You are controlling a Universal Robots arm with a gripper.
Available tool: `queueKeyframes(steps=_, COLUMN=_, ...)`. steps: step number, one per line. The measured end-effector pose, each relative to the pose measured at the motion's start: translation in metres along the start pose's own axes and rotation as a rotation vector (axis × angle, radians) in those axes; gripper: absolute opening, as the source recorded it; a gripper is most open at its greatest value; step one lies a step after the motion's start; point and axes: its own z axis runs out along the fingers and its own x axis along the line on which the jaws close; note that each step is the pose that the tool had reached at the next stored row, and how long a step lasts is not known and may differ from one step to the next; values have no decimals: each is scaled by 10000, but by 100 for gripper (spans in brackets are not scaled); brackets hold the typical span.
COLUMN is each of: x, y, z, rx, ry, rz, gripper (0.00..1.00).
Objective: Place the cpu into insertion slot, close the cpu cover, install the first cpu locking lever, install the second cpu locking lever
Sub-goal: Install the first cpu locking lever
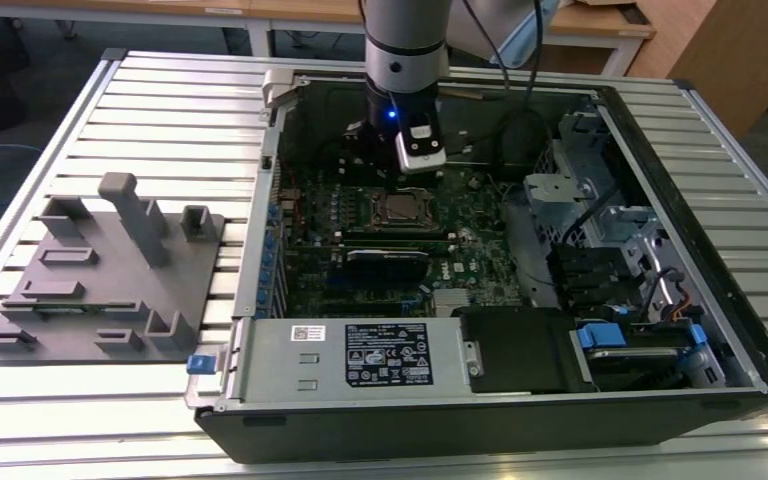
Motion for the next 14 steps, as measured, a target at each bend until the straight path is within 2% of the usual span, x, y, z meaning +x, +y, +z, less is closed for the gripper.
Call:
queueKeyframes(steps=11, x=0, y=-1, z=-2, rx=4, ry=5, rz=-20, gripper=10)
queueKeyframes(steps=13, x=-1, y=0, z=-1, rx=26, ry=70, rz=-18, gripper=10)
queueKeyframes(steps=14, x=-1, y=0, z=-1, rx=52, ry=142, rz=-11, gripper=10)
